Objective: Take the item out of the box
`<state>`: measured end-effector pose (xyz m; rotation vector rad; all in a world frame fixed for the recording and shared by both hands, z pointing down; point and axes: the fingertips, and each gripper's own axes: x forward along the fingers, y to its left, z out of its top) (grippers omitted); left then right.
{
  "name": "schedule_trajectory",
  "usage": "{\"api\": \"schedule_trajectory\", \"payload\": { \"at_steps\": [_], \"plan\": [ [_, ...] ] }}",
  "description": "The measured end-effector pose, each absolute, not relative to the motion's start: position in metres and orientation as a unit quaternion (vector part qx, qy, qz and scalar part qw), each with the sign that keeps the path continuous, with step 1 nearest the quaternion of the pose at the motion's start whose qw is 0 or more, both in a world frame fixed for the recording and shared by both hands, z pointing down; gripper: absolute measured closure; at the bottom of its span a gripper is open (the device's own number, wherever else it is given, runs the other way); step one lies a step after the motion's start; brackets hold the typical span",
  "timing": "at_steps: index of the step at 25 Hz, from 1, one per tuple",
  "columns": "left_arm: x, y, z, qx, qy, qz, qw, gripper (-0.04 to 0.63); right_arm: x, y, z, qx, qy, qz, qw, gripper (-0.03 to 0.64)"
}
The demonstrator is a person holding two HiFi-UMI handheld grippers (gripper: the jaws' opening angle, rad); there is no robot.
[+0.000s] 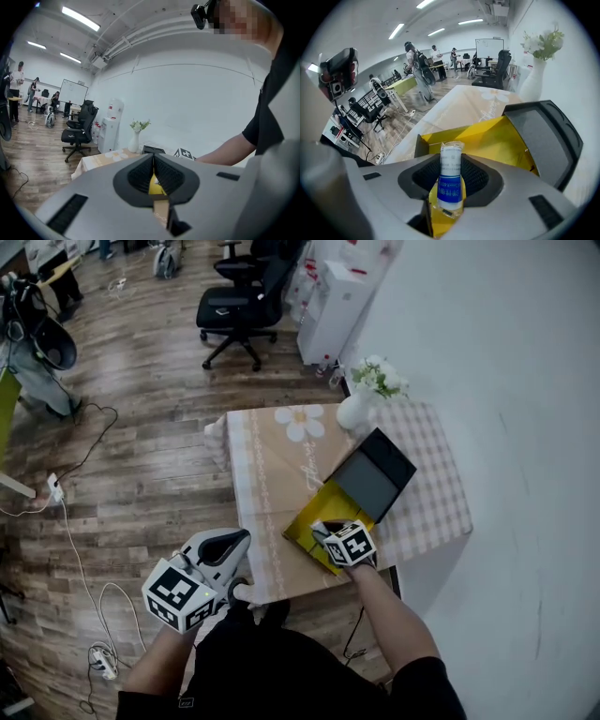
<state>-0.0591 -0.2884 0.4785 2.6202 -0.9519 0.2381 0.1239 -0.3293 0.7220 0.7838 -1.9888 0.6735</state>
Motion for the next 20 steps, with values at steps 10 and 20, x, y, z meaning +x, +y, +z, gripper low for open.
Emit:
{"api": "schedule_trajectory", "payload": {
  "at_steps": [10, 20],
  "plan": [
    [-0.024, -0.289, 0.437, 0.941, -0.307, 0.071, 0.126, 0.58, 0.132, -0.345, 0.646, 0.355, -0.829, 0.233, 0.365, 0.474],
    [0.005, -0.279, 0.414, 0.953, -0.274, 0.075, 0.101, 0.581, 0.122, -0.32, 0.558, 0.357, -0.874, 0.2, 0.262, 0.477]
  ]
}}
